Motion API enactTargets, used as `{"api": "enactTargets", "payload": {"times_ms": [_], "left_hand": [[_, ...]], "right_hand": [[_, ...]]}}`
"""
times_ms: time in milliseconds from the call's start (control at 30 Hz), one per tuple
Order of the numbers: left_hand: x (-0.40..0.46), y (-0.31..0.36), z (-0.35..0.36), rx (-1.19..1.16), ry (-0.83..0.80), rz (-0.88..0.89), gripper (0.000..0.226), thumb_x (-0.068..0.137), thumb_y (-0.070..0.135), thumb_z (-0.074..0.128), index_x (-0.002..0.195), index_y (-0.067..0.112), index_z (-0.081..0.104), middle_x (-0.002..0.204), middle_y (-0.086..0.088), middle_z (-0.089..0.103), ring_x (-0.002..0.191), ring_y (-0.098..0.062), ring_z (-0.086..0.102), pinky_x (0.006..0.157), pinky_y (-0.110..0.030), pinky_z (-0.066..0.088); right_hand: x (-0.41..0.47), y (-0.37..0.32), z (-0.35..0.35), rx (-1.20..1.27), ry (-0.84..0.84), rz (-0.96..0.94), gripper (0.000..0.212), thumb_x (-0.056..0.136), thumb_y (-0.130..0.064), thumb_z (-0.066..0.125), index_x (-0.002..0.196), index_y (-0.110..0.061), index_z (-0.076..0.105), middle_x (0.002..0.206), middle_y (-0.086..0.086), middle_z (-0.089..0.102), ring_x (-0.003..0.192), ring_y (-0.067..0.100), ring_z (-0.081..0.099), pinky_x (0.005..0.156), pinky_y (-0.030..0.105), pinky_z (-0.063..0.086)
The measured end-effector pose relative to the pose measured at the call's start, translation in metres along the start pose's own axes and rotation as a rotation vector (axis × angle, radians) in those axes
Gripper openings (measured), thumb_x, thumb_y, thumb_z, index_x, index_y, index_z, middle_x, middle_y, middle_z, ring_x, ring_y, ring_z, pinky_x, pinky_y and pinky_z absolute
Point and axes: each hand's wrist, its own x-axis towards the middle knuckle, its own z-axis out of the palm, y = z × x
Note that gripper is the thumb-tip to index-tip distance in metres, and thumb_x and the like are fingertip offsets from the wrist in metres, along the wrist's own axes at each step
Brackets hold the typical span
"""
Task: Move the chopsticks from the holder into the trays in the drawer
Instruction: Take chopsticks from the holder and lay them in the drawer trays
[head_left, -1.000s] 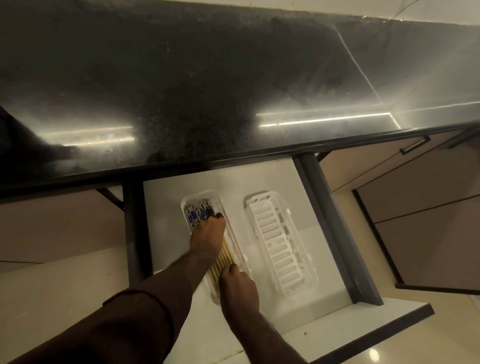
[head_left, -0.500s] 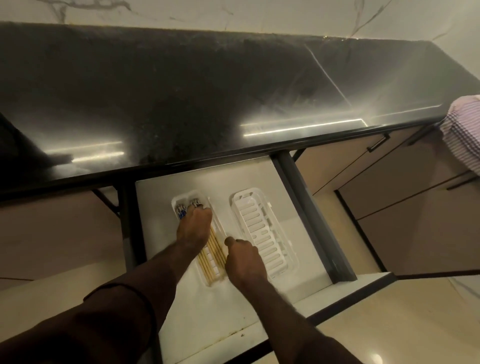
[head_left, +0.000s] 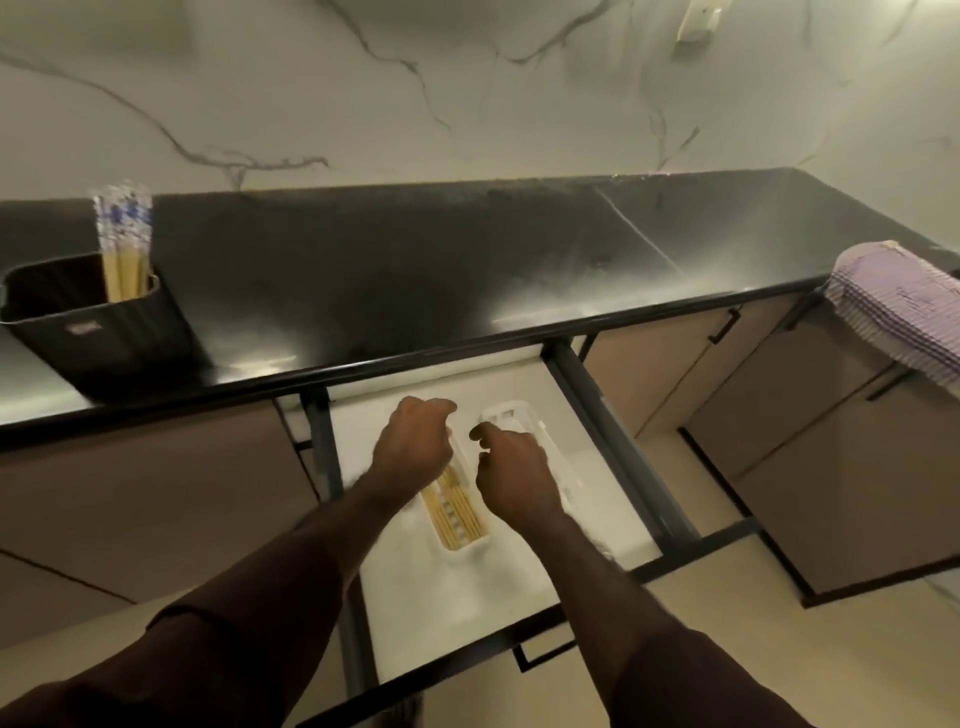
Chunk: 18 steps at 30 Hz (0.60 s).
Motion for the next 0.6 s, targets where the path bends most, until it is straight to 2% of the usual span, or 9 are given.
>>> {"api": "enactTargets", "payload": {"times_ms": [100,167,267,400,467,533,600], "left_hand": [[-0.008,0.0,-0.044,0.024,0.118,0.056,0.037,0.092,0.015,0.062,0.13,0.015,0.06,0.128,-0.004,0.064,0.12,-0.021,0.056,0.098,-0.035,0.045],[-0.007,-0.004,-0.075,0.014,0.172,0.071,0.035,0.091,0.011,0.062,0.126,0.014,0.063,0.121,-0.005,0.068,0.112,-0.021,0.06,0.097,-0.035,0.049],[-0.005,-0.02,-0.125,0.014,0.273,0.082,0.036,0.091,0.01,0.062,0.127,0.013,0.062,0.121,-0.007,0.068,0.114,-0.023,0.06,0.099,-0.037,0.045],[-0.004,-0.057,-0.187,0.076,0.376,0.121,0.036,0.09,0.014,0.063,0.127,0.014,0.062,0.125,-0.005,0.067,0.119,-0.023,0.058,0.103,-0.033,0.039],[-0.004,-0.082,-0.222,0.086,0.421,0.134,0.036,0.088,0.013,0.064,0.124,0.013,0.064,0.122,-0.006,0.068,0.116,-0.023,0.061,0.102,-0.034,0.042],[-0.001,-0.108,-0.254,0.099,0.432,0.153,0.036,0.087,0.011,0.065,0.123,0.011,0.064,0.119,-0.009,0.069,0.112,-0.024,0.063,0.1,-0.034,0.045],[0.003,-0.137,-0.285,0.098,0.42,0.162,0.036,0.088,0.01,0.064,0.124,0.01,0.064,0.119,-0.011,0.069,0.109,-0.024,0.064,0.097,-0.032,0.046]], "right_hand": [[0.002,-0.036,-0.016,0.041,0.061,-0.051,0.031,0.093,-0.021,0.06,0.124,-0.017,0.062,0.117,0.004,0.071,0.104,0.023,0.066,0.09,0.037,0.052],[0.008,-0.061,-0.025,0.05,0.09,-0.092,0.033,0.093,-0.015,0.06,0.126,-0.017,0.062,0.119,0.004,0.07,0.107,0.023,0.065,0.094,0.036,0.051],[0.021,-0.105,-0.038,0.046,0.167,-0.213,0.032,0.091,-0.005,0.056,0.12,-0.015,0.065,0.109,0.007,0.073,0.1,0.026,0.067,0.087,0.035,0.05],[0.047,-0.17,-0.042,0.079,0.231,-0.293,0.031,0.091,-0.007,0.052,0.119,-0.014,0.066,0.106,0.007,0.074,0.097,0.025,0.068,0.085,0.034,0.052],[0.061,-0.207,-0.034,0.115,0.231,-0.315,0.031,0.092,-0.009,0.053,0.12,-0.015,0.066,0.108,0.005,0.074,0.098,0.023,0.068,0.086,0.03,0.052],[0.075,-0.243,-0.024,0.154,0.25,-0.333,0.03,0.094,-0.012,0.055,0.121,-0.016,0.065,0.109,0.002,0.074,0.097,0.016,0.068,0.083,0.019,0.048],[0.088,-0.281,-0.011,0.217,0.259,-0.346,0.029,0.095,-0.013,0.056,0.122,-0.016,0.064,0.11,0.002,0.073,0.096,0.012,0.068,0.084,0.017,0.048]]}}
